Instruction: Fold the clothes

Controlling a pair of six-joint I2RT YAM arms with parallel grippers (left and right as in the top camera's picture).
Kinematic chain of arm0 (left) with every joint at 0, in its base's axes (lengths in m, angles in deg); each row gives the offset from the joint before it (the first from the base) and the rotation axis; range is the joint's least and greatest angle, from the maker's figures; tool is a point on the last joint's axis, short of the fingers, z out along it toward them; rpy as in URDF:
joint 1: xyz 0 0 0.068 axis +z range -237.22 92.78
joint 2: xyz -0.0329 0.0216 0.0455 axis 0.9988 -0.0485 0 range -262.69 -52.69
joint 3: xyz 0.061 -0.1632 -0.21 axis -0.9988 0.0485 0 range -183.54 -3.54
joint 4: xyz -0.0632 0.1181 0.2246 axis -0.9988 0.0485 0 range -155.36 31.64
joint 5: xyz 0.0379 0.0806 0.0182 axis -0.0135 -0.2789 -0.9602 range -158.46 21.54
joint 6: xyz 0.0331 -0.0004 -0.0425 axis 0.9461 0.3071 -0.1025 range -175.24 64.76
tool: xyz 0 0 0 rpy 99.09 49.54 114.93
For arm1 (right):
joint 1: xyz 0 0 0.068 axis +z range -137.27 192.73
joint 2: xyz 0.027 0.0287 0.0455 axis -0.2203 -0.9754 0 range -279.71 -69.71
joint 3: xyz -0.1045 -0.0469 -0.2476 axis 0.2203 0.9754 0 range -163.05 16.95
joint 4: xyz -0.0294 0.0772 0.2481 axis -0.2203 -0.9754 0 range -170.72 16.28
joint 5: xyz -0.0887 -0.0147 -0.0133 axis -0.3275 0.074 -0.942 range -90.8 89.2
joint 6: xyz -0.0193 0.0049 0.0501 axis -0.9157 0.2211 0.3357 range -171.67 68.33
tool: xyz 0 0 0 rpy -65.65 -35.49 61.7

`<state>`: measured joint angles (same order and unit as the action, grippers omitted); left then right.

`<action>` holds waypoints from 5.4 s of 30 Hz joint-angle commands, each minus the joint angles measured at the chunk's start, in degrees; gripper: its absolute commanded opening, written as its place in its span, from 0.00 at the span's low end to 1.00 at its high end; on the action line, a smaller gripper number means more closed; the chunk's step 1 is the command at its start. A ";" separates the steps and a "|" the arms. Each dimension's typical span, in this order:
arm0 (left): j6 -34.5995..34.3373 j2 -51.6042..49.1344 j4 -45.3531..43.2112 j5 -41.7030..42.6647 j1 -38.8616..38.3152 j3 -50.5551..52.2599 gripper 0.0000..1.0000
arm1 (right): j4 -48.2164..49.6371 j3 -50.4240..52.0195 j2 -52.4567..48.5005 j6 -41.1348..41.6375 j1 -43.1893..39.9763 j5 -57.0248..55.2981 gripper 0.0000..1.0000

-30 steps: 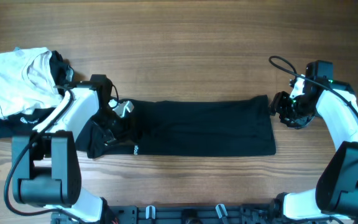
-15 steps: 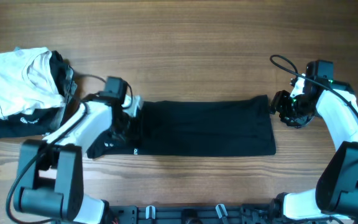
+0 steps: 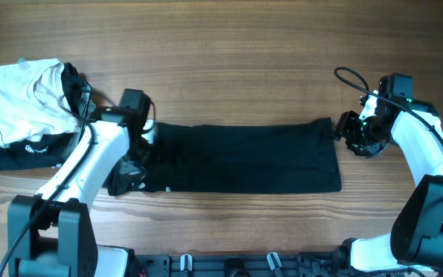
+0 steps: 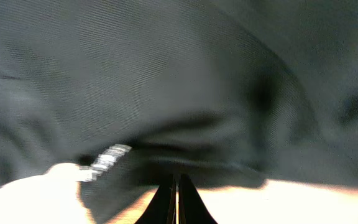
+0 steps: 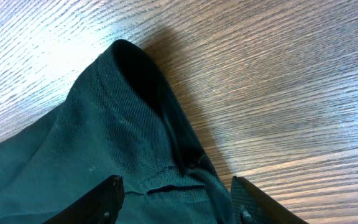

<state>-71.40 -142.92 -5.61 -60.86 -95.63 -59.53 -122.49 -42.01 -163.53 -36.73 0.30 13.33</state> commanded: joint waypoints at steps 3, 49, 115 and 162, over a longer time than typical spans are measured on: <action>-6.54 -0.26 -8.41 -7.45 11.52 -0.48 0.18 | 0.11 0.09 0.46 0.50 -0.17 0.96 0.60; 1.07 -5.46 -36.83 3.65 14.78 16.35 0.04 | 6.43 5.11 0.39 0.02 1.97 -2.38 0.62; 0.74 -5.25 -34.69 4.76 14.78 15.91 0.20 | 7.74 9.57 9.73 3.28 -4.92 0.31 0.61; 0.74 21.88 -20.44 8.04 14.78 7.10 0.56 | 10.49 18.16 -4.22 -1.31 -8.66 21.79 0.88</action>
<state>-70.79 -121.94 -26.03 -52.51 -81.07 -51.64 -111.56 -25.66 -165.83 -38.10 -8.48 44.57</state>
